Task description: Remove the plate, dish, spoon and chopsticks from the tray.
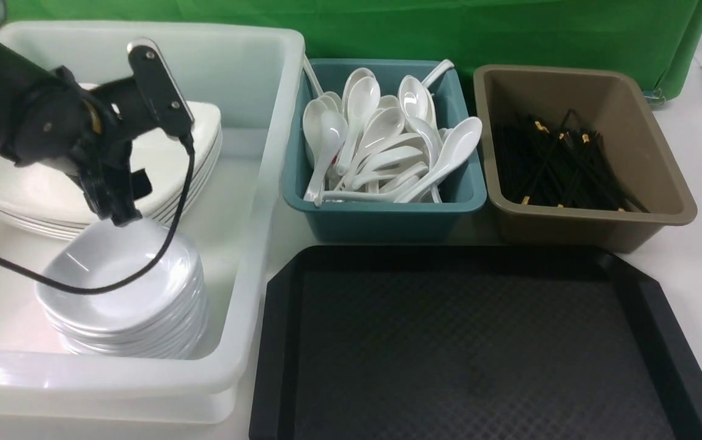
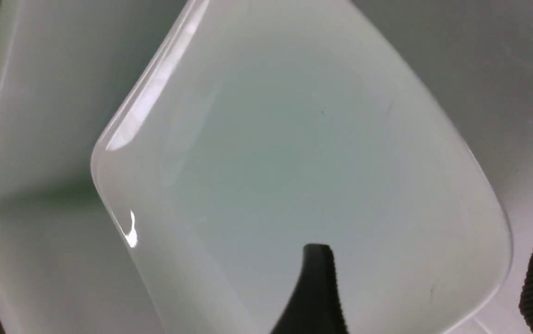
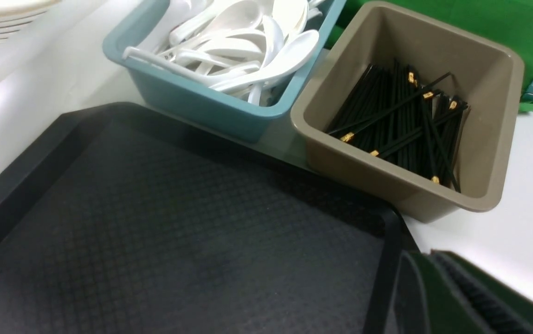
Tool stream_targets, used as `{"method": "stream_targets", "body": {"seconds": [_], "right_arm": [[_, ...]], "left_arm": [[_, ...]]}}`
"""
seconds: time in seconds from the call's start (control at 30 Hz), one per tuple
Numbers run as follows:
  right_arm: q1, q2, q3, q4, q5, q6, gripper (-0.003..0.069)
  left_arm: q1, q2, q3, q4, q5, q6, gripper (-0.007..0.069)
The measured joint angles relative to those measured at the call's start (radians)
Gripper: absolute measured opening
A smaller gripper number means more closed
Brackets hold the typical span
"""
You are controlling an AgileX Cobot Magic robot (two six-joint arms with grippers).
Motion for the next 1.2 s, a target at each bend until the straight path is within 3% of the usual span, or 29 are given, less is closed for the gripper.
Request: {"method": "stream_targets", "body": {"seconds": [0.17,0.27,0.33,0.5,0.6,0.77,0.93,1.2], "right_arm": [[0.0,0.0,0.0,0.0,0.0,0.001,0.002],[0.0,0.0,0.0,0.003,0.0,0.003,0.002],[0.0,0.0,0.0,0.007,0.0,0.003,0.002],[0.0,0.0,0.0,0.019,0.005,0.017,0.0024],[0.0,0.0,0.0,0.02,0.009,0.041,0.0025],[0.0,0.0,0.0,0.02,0.009,0.079,0.0034],[0.0,0.0,0.0,0.02,0.009,0.097,0.0047],[0.0,0.0,0.0,0.021,0.008,0.106,0.0069]], "left_arm": [[0.0,-0.09,0.0,-0.211,0.062,0.0,0.0589],[0.0,-0.205,0.007,-0.415,0.093,-0.052,0.0531],[0.0,-0.306,0.024,-0.517,0.08,-0.085,0.0439],[0.0,-0.586,0.158,-0.715,-0.046,-0.077,0.0093],[-0.003,-0.748,0.276,-0.815,-0.155,-0.016,0.0023],[-0.069,-1.015,0.5,-0.894,-0.312,0.106,0.001],[-0.13,-1.141,0.629,-0.903,-0.313,0.133,0.001],[-0.133,-1.167,0.678,-0.862,-0.278,0.134,0.0012]]}}
